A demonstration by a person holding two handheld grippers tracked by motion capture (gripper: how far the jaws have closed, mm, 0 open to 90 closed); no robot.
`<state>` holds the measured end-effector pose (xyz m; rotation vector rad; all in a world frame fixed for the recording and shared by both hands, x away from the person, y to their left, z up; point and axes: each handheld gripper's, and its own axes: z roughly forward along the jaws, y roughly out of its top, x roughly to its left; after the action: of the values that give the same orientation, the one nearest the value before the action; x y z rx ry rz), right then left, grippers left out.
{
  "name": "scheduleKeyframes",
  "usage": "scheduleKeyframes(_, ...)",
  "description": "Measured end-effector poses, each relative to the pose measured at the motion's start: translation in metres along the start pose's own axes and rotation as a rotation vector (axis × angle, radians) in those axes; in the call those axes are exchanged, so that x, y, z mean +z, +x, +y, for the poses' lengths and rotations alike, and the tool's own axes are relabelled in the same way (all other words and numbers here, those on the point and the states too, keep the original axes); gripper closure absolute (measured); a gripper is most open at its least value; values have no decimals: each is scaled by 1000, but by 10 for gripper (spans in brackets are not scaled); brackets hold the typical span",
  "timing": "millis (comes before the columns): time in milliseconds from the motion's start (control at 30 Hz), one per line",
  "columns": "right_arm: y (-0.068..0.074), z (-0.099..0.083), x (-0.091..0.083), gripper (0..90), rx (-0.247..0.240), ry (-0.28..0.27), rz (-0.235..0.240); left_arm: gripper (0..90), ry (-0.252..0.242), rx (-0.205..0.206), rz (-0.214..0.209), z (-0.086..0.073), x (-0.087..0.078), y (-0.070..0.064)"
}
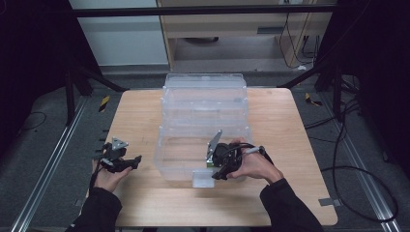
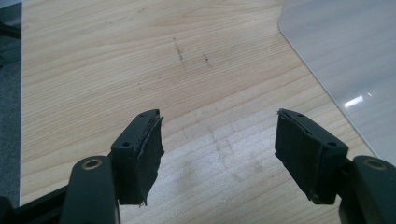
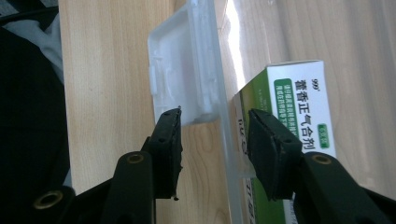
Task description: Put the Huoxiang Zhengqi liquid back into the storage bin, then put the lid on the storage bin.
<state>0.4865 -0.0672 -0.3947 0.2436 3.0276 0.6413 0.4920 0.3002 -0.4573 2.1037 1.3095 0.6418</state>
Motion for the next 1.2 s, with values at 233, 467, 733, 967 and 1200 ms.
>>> scheduleKeyframes(233,0,-1,1,542,7,-5,6,312,1,5,-1,0,0,-2)
scheduleKeyframes(467,0,0,5,547,9,-6,5,310,-6,-6,3,-1,-2,2)
scheduleKeyframes(733,2,1,6,556,8,8,17,309,-15,-3,6,2,-4,1)
scheduleKeyframes(967,4,2,10,617,4,24,6,309,-34,-2,5,6,-10,-1)
scheduleKeyframes(1200,3,1,11,657,6,17,-4,310,-56,-6,4,10,-16,1)
